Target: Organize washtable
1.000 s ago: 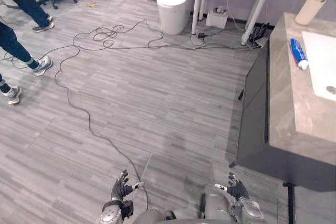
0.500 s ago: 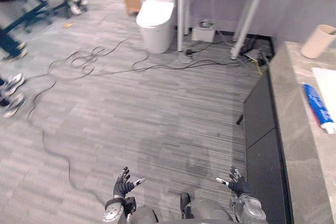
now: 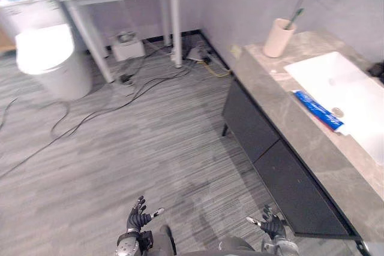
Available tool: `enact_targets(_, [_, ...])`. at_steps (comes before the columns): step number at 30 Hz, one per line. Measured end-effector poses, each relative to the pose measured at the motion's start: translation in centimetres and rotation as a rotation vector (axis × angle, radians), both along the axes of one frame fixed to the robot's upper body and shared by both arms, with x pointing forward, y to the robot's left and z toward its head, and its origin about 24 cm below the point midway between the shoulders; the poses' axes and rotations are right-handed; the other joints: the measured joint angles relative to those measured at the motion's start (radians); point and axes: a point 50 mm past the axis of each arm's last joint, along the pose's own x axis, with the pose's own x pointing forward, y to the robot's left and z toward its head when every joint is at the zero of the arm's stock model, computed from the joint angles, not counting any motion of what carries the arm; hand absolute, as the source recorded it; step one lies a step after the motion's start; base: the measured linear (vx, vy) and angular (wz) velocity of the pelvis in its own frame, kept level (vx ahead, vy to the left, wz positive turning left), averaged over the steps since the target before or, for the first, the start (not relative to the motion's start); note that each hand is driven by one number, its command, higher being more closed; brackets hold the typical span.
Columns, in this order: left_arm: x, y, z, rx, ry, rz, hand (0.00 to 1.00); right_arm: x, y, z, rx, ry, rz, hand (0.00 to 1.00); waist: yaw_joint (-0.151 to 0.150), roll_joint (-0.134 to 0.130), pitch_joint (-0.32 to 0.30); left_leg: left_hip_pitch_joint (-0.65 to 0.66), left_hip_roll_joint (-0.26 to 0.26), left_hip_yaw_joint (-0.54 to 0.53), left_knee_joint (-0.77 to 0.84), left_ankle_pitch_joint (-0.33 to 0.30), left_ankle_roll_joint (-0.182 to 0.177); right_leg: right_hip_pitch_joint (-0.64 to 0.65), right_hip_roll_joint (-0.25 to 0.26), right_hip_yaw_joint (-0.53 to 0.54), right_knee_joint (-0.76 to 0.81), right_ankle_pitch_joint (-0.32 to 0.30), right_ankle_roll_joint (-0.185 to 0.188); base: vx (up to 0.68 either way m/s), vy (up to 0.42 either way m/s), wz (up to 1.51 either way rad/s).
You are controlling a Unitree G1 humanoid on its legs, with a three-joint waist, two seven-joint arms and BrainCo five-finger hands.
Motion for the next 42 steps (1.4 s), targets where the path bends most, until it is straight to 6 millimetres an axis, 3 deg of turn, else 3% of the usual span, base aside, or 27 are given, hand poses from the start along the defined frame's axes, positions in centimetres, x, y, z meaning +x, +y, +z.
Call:
enact_targets(2, [0.2, 0.6, 0.1, 0.017, 0.0, -0.003, 0.0, 0.5, 0.7, -0.3, 0.011, 0.011, 0.047, 0.0, -0.01, 0.007, 0.002, 0.051, 0.022, 0.088, -0.018, 0.009, -0.014, -0.029, -0.026, -0.261, -0.146, -0.012, -0.039, 0.35, 0.134, -0.87])
enact_targets(3, [0.3, 0.7, 0.1, 0.019, 0.0, -0.004, 0.0, 0.7, 0.8, -0.3, 0.009, 0.011, 0.054, 0.0, -0.011, 0.013, 0.006, 0.06, 0.03, 0.098, -0.018, 0.011, -0.017, -0.03, -0.025, -0.319, -0.198, -0.009, -0.047, 0.38, 0.049, -0.78])
enact_targets(5, [0.5, 0.7, -0.1, 0.021, 0.016, -0.007, 0.0, 1.1, 0.3, -0.1, -0.013, 0.008, 0.069, 0.0, -0.022, 0.038, 0.022, 0.087, 0.046, 0.116, -0.033, 0.017, -0.028, -0.033, 0.003, -0.43, -0.351, 0.038, -0.099, 0.36, 0.028, -0.47])
enact_targets(7, [-0.1, 1.1, -0.4, 0.027, 0.045, -0.01, 0.0, 0.8, -0.3, -0.2, -0.038, 0.022, 0.079, 0.0, -0.031, 0.03, 0.019, 0.142, 0.017, 0.127, -0.063, 0.011, -0.079, -0.018, 0.05, -0.416, -0.577, 0.26, -0.175, 0.51, -0.01, -0.52])
enact_targets(8, [-0.2, 0.7, -0.8, 0.013, 0.063, -0.008, 0.0, 1.0, -1.4, -0.2, -0.07, 0.034, 0.086, 0.0, -0.024, 0.067, 0.031, 0.172, 0.047, 0.125, -0.046, -0.014, -0.118, -0.013, 0.074, -0.414, -0.536, 0.256, -0.251, 0.46, -0.028, -0.53])
enact_targets(10, [0.7, 0.1, -0.5, 0.006, 0.038, -0.039, 0.0, 1.2, -1.8, 0.0, -0.082, 0.027, 0.083, 0.0, -0.04, 0.081, 0.037, 0.136, 0.074, 0.097, 0.099, 0.033, -0.181, 0.008, 0.077, -0.402, -0.522, 0.186, -0.243, 0.42, -0.088, -0.33])
enact_targets(11, [1.0, -0.2, -0.4, -0.001, 0.031, -0.041, 0.0, 1.3, -1.8, 0.0, -0.083, 0.025, 0.084, 0.0, -0.039, 0.086, 0.045, 0.105, 0.104, 0.076, 0.209, 0.073, -0.188, 0.043, 0.092, -0.389, -0.54, 0.174, -0.236, 0.44, -0.128, -0.29])
enact_targets(12, [1.0, -0.4, -0.4, -0.006, 0.029, -0.041, 0.0, 1.1, -1.8, 0.0, -0.082, 0.028, 0.084, 0.0, -0.038, 0.085, 0.049, 0.083, 0.126, 0.056, 0.301, 0.114, -0.182, 0.081, 0.103, -0.372, -0.563, 0.167, -0.235, 0.43, -0.102, -0.52])
enact_targets(13, [1.0, -0.9, -0.4, -0.02, 0.026, -0.041, 0.0, 1.1, -1.7, 0.0, -0.08, 0.025, 0.081, 0.0, -0.027, 0.085, 0.051, 0.038, 0.172, 0.021, 0.492, 0.132, -0.16, 0.161, 0.13, -0.342, -0.614, 0.166, -0.234, 0.4, -0.063, -0.76])
enact_targets(15, [1.1, -1.3, -0.4, -0.033, 0.019, -0.042, 0.0, 1.7, -1.5, 0.5, -0.076, -0.013, 0.065, 0.0, -0.022, 0.07, 0.053, -0.035, 0.194, -0.014, 0.647, 0.046, -0.128, 0.249, 0.144, -0.283, -0.663, 0.164, -0.235, 0.36, -0.022, -0.94])
enact_targets(18, [1.3, -1.5, -0.2, -0.042, 0.006, -0.052, 0.0, 2.0, -2.0, 0.8, -0.069, -0.036, 0.026, 0.0, 0.006, 0.055, 0.056, -0.153, 0.173, -0.059, 0.547, -0.001, -0.089, 0.31, 0.142, -0.174, -0.706, 0.16, -0.226, 0.29, 0.062, -1.08])
enact_targets(19, [1.2, -1.5, -0.3, -0.044, 0.01, -0.051, 0.0, 2.0, -2.2, 0.8, -0.069, -0.032, 0.01, 0.0, 0.007, 0.056, 0.057, -0.195, 0.149, -0.124, 0.466, -0.009, -0.082, 0.324, 0.14, -0.133, -0.705, 0.151, -0.211, 0.23, 0.154, -1.08])
enact_targets(22, [0.7, -1.8, -0.5, -0.054, 0.021, -0.045, 0.0, 1.7, -2.2, 0.7, -0.065, -0.027, -0.001, 0.0, 0.023, 0.058, 0.056, -0.218, 0.063, -0.362, 0.191, -0.009, -0.102, 0.344, 0.136, -0.007, -0.687, 0.128, -0.168, 0.23, 0.254, -1.23])
enact_targets(24, [0.3, -2.4, -0.7, -0.073, 0.034, -0.038, 0.0, 1.3, -2.5, 0.6, -0.074, -0.019, -0.002, 0.0, 0.026, 0.086, 0.042, -0.205, 0.045, -0.474, 0.06, 0.07, -0.131, 0.331, 0.154, 0.06, -0.652, 0.101, -0.124, 0.16, 0.316, -1.3])
enact_targets(25, [-0.1, -2.4, -0.9, -0.075, 0.045, -0.033, 0.0, 1.1, -2.2, 0.5, -0.066, -0.011, -0.005, 0.0, 0.029, 0.081, 0.03, -0.179, 0.039, -0.437, 0.075, 0.097, -0.113, 0.332, 0.139, 0.11, -0.626, 0.08, -0.098, 0.18, 0.37, -1.21])
enact_targets(26, [-0.2, -2.1, -0.9, -0.067, 0.046, -0.033, 0.0, 0.6, -1.4, 0.4, -0.047, -0.011, 0.007, 0.0, 0.028, 0.048, 0.013, -0.151, 0.021, -0.379, 0.051, 0.085, -0.095, 0.329, 0.115, 0.142, -0.626, 0.07, -0.078, 0.16, 0.279, -1.06])
enact_targets(28, [-0.3, -1.6, -0.9, -0.051, 0.048, -0.035, 0.0, 0.6, -0.4, 0.4, -0.023, -0.016, 0.015, 0.0, 0.031, 0.023, -0.005, -0.128, 0.004, -0.303, 0.028, 0.072, -0.074, 0.31, 0.087, 0.212, -0.629, 0.073, -0.054, 0.1, 0.214, -0.95])
enact_targets(31, [-0.6, -1.1, -0.9, -0.037, 0.057, -0.036, 0.0, 1.4, 0.0, 0.5, -0.015, -0.034, 0.026, 0.0, 0.032, 0.001, -0.018, -0.085, -0.01, -0.198, 0.002, 0.057, -0.049, 0.297, 0.061, 0.256, -0.645, 0.097, -0.009, 0.09, 0.201, -1.05])
enact_targets(32, [-0.6, -1.1, -1.0, -0.037, 0.059, -0.036, 0.0, 1.5, 0.1, 0.5, -0.017, -0.033, 0.037, 0.0, 0.033, 0.019, -0.013, -0.066, -0.009, -0.166, -0.018, 0.057, -0.047, 0.281, 0.047, 0.22, -0.642, 0.11, -0.003, 0.04, 0.132, -0.94])
enact_targets(36, [-1.3, -0.5, -1.4, -0.021, 0.094, -0.039, 0.0, 2.0, 0.8, 0.0, -0.026, -0.001, 0.097, 0.0, 0.025, 0.026, -0.014, 0.006, -0.009, -0.079, -0.064, 0.062, -0.041, 0.248, -0.034, -0.123, -0.598, 0.126, -0.002, 0.02, 0.053, -0.63])
enact_targets(42, [-1.3, -1.2, -1.6, -0.039, 0.103, -0.043, 0.0, 0.9, -1.8, -0.7, -0.101, 0.073, 0.109, 0.0, 0.027, 0.08, -0.033, 0.008, 0.001, -0.097, -0.091, 0.071, -0.055, 0.292, 0.014, -0.127, -0.706, 0.178, -0.016, 0.07, -0.027, -0.05])
